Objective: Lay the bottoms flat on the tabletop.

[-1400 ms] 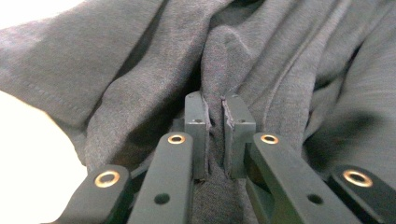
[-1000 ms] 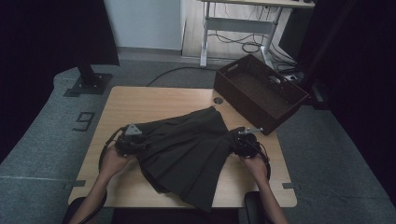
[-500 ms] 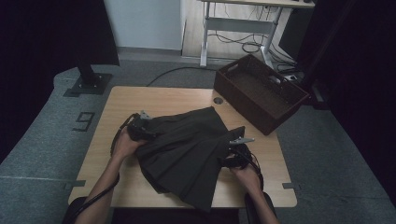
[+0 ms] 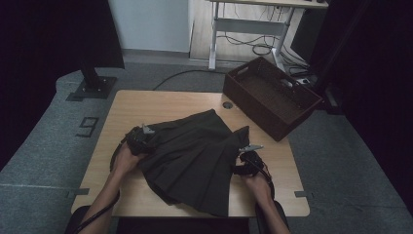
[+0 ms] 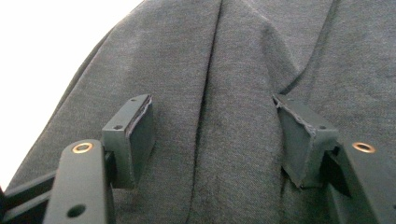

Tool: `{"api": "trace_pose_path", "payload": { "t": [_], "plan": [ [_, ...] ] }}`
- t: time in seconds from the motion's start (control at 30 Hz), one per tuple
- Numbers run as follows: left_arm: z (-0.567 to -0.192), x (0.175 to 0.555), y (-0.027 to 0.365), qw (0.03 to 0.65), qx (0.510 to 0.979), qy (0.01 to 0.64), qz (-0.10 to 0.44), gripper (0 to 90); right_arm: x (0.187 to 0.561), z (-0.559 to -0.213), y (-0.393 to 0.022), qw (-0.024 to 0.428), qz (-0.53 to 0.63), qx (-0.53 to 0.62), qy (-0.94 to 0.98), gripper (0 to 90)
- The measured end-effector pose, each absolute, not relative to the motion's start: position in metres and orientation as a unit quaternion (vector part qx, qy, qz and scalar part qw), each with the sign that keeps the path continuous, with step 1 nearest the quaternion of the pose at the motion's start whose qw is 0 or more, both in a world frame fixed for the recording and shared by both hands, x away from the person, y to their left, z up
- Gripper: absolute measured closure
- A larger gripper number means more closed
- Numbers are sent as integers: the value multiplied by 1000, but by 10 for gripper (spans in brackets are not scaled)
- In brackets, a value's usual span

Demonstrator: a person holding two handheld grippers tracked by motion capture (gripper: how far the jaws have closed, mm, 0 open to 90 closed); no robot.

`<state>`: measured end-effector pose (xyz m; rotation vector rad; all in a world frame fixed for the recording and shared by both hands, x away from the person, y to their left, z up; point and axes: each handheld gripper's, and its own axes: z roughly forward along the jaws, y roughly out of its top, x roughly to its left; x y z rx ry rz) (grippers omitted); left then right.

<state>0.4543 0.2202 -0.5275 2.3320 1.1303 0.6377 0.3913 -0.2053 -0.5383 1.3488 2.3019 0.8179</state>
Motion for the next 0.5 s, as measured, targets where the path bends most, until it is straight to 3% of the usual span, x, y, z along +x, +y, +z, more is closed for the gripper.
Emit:
{"api": "trace_pose_path", "payload": {
  "t": [0.5],
  "plan": [
    [-528, 395, 252, 237, 831, 444, 236, 344, 404, -535, -251, 194, 263, 514, 793, 411]
  ]
}}
